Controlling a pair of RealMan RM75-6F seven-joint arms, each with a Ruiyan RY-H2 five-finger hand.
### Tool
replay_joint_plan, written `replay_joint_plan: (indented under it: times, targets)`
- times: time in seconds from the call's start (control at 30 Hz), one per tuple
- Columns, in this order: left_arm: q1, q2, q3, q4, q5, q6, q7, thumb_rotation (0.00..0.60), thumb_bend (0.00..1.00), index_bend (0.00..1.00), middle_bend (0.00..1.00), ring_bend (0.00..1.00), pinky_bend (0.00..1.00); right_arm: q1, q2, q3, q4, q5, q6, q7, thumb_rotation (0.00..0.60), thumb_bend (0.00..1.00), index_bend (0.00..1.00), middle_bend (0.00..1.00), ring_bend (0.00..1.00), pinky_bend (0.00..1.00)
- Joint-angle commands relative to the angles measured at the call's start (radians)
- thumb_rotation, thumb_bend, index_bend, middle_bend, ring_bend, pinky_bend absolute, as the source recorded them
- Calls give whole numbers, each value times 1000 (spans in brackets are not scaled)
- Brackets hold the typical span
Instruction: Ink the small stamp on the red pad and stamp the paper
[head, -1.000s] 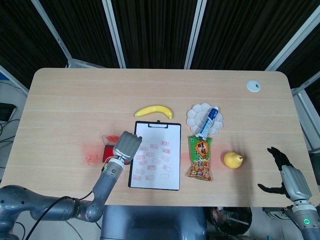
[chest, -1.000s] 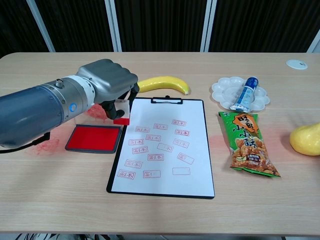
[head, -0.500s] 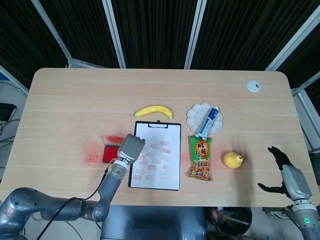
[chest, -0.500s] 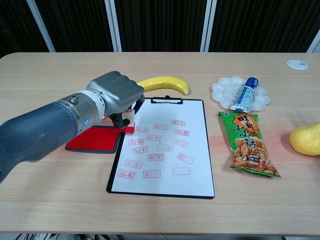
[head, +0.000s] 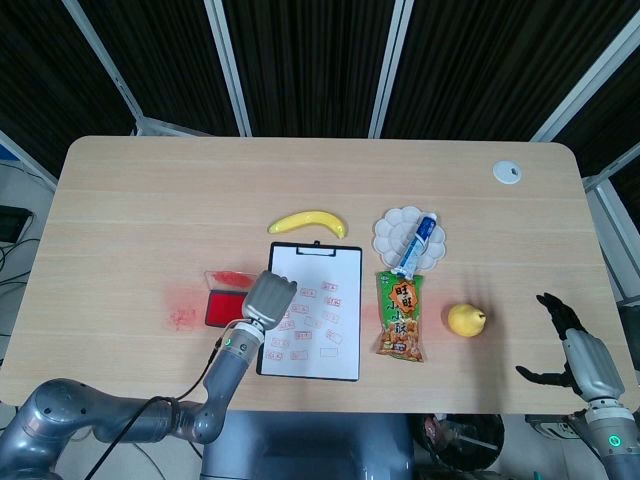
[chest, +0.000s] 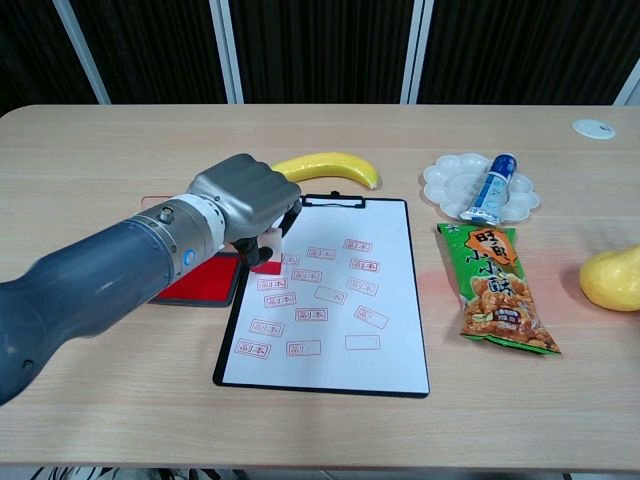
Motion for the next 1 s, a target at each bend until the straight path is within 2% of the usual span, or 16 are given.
replay_joint_plan:
  times: [0.03,1.0]
  targets:
    - [1,-7,-1,10,7,-2,-4,600,608,720,760,894,1000,0,0,0,-1,0,-1,1,600,49,96,0,0,220]
    - [13,-24,-11,22,19,-2,21,600,608,722,763,894,1000,0,6,0,-6,2,-8,18,600,50,96,0,0,219]
